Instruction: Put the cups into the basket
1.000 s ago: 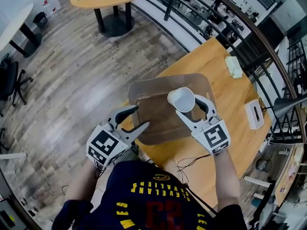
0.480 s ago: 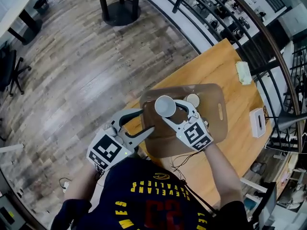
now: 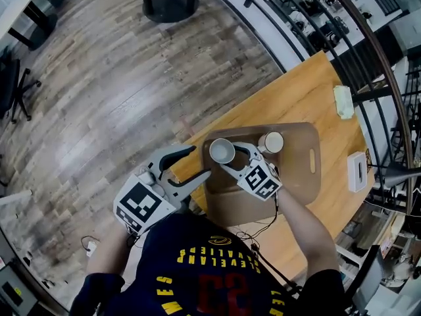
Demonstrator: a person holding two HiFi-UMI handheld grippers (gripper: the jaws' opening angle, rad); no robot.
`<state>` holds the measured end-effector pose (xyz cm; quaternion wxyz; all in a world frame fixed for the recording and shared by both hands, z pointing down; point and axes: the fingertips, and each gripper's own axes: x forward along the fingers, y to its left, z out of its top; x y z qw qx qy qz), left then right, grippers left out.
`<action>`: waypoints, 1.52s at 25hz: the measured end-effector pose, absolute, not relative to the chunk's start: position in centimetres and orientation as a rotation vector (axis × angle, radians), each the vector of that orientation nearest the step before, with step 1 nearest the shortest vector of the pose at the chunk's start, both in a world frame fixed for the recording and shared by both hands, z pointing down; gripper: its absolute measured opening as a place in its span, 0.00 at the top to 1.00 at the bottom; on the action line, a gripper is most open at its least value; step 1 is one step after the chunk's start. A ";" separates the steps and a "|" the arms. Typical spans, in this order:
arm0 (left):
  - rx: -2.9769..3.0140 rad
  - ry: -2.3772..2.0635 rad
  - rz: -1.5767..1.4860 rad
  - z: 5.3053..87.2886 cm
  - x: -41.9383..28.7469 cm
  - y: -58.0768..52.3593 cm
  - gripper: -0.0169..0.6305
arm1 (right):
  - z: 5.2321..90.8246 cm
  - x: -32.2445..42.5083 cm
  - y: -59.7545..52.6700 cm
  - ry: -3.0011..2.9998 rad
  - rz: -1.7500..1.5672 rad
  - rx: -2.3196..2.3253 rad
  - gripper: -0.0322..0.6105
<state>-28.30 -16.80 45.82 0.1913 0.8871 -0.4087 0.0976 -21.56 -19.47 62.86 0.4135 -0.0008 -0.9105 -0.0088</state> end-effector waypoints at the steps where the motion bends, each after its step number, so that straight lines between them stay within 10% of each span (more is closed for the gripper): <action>1: 2.483 -1.149 0.270 46.0 -28.5 -16.9 0.62 | 63.6 -21.5 -19.5 -2.277 -0.022 -0.009 0.56; 38: 2.552 -1.087 0.380 45.2 -25.9 -16.1 0.62 | 59.0 -16.8 -23.5 -2.311 0.151 0.270 0.59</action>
